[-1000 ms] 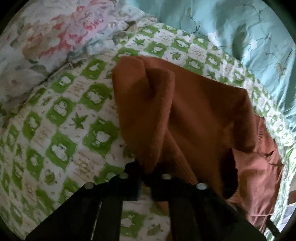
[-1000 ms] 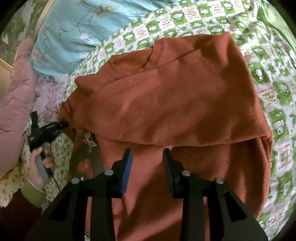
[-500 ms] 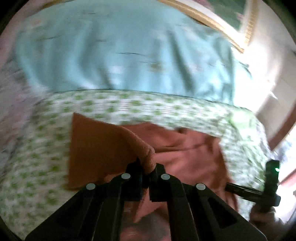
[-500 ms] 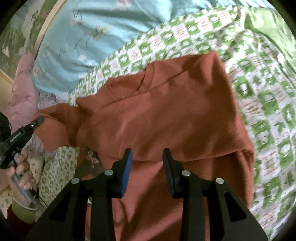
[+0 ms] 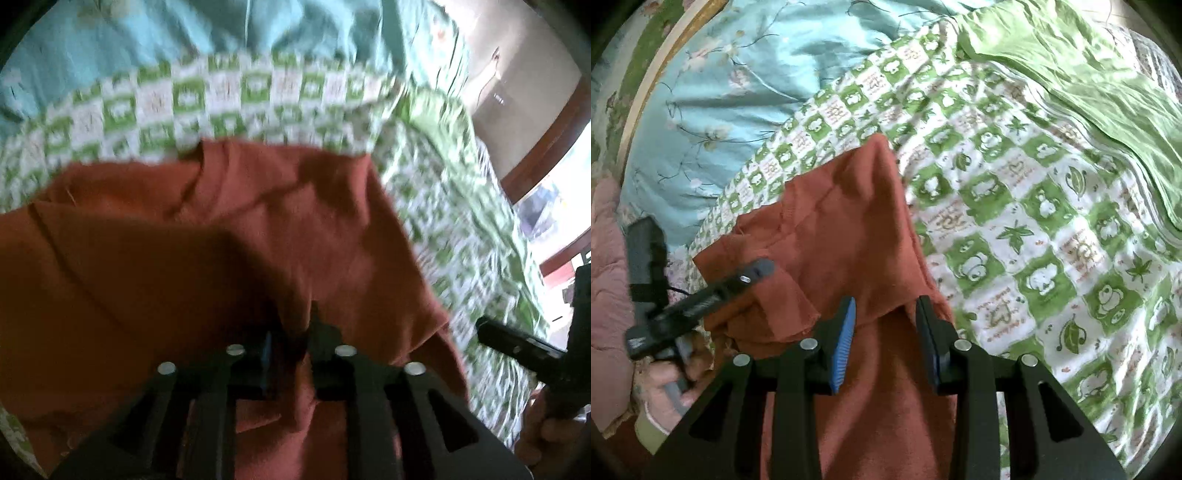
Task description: Fold small clothes
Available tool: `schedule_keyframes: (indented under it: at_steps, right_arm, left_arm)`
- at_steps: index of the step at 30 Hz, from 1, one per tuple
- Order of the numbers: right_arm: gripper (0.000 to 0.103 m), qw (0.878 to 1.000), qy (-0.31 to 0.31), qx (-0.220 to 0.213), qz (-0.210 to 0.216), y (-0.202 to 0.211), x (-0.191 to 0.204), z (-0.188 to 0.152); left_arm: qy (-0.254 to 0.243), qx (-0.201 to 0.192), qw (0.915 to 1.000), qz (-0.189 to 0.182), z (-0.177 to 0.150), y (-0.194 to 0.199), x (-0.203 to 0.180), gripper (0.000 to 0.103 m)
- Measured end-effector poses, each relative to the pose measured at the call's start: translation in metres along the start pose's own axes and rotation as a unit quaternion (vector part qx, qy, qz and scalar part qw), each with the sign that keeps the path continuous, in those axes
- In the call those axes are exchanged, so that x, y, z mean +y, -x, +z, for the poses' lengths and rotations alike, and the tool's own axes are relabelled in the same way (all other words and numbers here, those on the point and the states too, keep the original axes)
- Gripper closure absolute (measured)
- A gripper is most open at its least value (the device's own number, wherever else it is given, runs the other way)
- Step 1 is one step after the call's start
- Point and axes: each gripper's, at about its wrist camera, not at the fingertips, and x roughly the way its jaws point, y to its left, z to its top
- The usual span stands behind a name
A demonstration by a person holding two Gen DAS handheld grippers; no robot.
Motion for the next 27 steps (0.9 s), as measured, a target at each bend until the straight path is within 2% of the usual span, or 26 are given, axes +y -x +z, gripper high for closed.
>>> schedule_keyframes:
  at_steps: [2, 3, 4, 9, 11, 13, 15, 16, 19, 22, 24, 26, 27]
  right_arm:
    - [0.068, 1.000, 0.004, 0.002, 0.002, -0.002, 0.001, -0.001]
    - [0.066, 1.000, 0.011, 0.003, 0.004, -0.004, 0.005, 0.000]
    - [0.062, 1.000, 0.018, 0.004, 0.007, -0.006, 0.009, -0.001]
    - [0.051, 0.996, 0.085, 0.012, 0.029, -0.021, 0.044, -0.005]
    - [0.045, 0.991, 0.131, 0.018, 0.032, -0.032, 0.064, -0.007]
    - [0.044, 0.984, 0.174, 0.018, 0.021, -0.043, 0.080, -0.010]
    - [0.043, 0.973, 0.229, 0.017, 0.018, -0.052, 0.097, -0.014]
    - [0.043, 0.962, 0.273, 0.013, 0.013, -0.055, 0.108, -0.018]
    - [0.043, 0.928, 0.373, 0.015, 0.008, -0.067, 0.128, -0.030]
    - [0.043, 0.902, 0.431, 0.032, 0.011, -0.085, 0.141, -0.038]
    - [0.043, 0.889, 0.455, 0.051, 0.001, -0.102, 0.145, -0.042]
    - [0.043, 0.880, 0.470, 0.068, -0.023, -0.119, 0.145, -0.045]
    - [0.048, 0.878, 0.471, 0.071, -0.036, -0.125, 0.145, -0.044]
  left_arm:
    - [0.005, 0.008, 0.9999, -0.006, -0.008, 0.004, 0.005, 0.064]
    - [0.006, 0.004, 0.9999, -0.008, -0.013, 0.011, 0.007, 0.049]
    - [0.006, -0.002, 1.0000, -0.007, -0.019, 0.020, 0.010, 0.043]
    - [0.030, -0.025, 0.9989, 0.024, -0.057, 0.073, 0.051, 0.040]
    - [0.058, -0.035, 0.9957, 0.063, -0.074, 0.094, 0.080, 0.040]
    - [0.098, -0.041, 0.9874, 0.117, -0.092, 0.110, 0.118, 0.040]
    - [0.136, -0.036, 0.9773, 0.158, -0.107, 0.117, 0.152, 0.040]
    - [0.155, -0.030, 0.9706, 0.182, -0.115, 0.119, 0.172, 0.040]
    - [0.183, -0.021, 0.9574, 0.222, -0.128, 0.118, 0.211, 0.040]
    - [0.188, -0.016, 0.9528, 0.237, -0.130, 0.111, 0.227, 0.041]
    - [0.188, -0.003, 0.9504, 0.247, -0.128, 0.101, 0.232, 0.040]
    - [0.191, -0.002, 0.9482, 0.254, -0.126, 0.095, 0.233, 0.041]
    - [0.191, -0.004, 0.9473, 0.257, -0.123, 0.094, 0.233, 0.041]
